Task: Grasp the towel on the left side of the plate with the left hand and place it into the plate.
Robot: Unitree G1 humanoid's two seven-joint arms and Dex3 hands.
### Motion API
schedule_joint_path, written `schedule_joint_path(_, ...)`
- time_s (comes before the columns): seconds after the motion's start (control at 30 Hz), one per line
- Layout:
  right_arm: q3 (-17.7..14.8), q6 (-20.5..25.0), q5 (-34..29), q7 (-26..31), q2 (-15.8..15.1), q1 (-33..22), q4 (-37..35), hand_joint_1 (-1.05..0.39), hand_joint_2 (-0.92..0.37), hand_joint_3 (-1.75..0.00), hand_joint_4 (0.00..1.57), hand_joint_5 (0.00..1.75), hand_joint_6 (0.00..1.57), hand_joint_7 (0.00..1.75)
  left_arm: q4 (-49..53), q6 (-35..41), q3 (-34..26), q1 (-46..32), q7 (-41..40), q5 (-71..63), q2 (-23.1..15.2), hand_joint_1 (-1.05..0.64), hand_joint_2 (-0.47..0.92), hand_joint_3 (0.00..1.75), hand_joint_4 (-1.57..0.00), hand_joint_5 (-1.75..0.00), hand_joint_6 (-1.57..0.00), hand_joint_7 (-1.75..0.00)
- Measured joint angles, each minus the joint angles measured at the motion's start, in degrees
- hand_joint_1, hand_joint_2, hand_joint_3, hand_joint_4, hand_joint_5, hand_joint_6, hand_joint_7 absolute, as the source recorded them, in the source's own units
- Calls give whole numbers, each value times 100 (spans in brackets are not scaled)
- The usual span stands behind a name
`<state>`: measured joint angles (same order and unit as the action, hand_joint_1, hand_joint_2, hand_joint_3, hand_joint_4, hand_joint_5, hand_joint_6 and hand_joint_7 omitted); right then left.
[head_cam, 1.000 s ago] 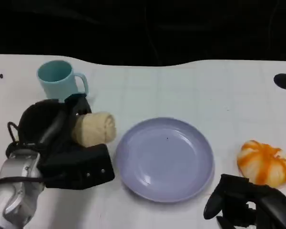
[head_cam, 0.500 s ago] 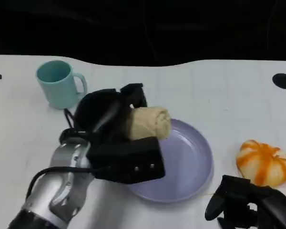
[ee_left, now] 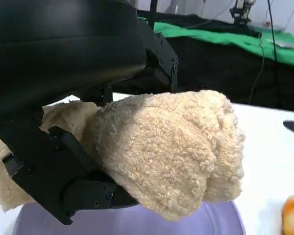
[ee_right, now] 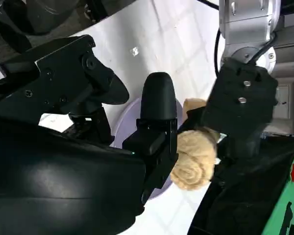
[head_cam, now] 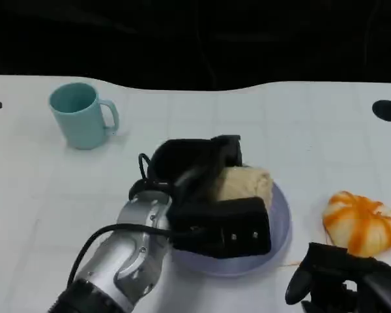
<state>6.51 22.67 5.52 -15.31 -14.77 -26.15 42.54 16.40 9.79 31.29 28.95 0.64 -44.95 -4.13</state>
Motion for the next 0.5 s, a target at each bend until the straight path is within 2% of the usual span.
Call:
schedule_joint_path(0.07,0,0,0,-4,0,-17,13,-5,-62,-107,72,175,62,146,99,-1,42,9,2,-12,33,-22,60,77,-84,-175,-83,-107)
schedule_joint_path(0.1,0,0,-1,-4,0,-26,35,-5,-62,-107,72,175,62,146,150,-2,54,14,2,-9,56,-23,62,74,-83,-175,-86,-93)
schedule_joint_path(0.13,-1,2,0,-4,0,-28,69,-5,-62,-107,72,175,62,146,193,-5,61,20,2,-4,75,-23,63,73,-83,-175,-87,-88)
schedule_joint_path(0.17,-1,2,5,-4,0,-27,97,-5,-62,-107,72,175,62,146,237,-7,68,32,2,8,93,-24,68,65,-78,-170,-86,-76)
schedule_joint_path(0.2,-1,3,11,-4,0,-27,111,-5,-62,-107,72,175,62,146,258,-8,69,47,23,32,107,-27,80,45,-66,-155,-83,-56)
schedule_joint_path(0.27,-1,3,11,-4,0,-27,113,-5,-62,-107,72,175,62,146,254,2,69,96,248,85,111,-32,89,26,-54,-137,-76,-33)
schedule_joint_path(0.33,-1,3,10,-4,0,-28,113,-6,-62,-107,73,175,62,146,206,79,90,114,561,82,87,-43,91,21,-44,-82,-58,-10)
schedule_joint_path(0.4,-1,3,10,-5,0,-26,113,-6,-61,-107,73,175,63,146,93,209,206,125,913,-2,-10,-57,92,17,-42,-38,-41,-2)
schedule_joint_path(0.47,-1,3,10,-5,0,-26,114,-5,-62,-107,73,175,63,146,-17,296,319,172,1267,-131,-125,-66,92,14,-38,-25,-32,-1)
schedule_joint_path(0.5,-1,4,10,-5,0,-26,114,-5,-62,-107,73,175,63,146,-70,321,350,196,1383,-173,-180,-73,92,12,-31,-18,-24,0)
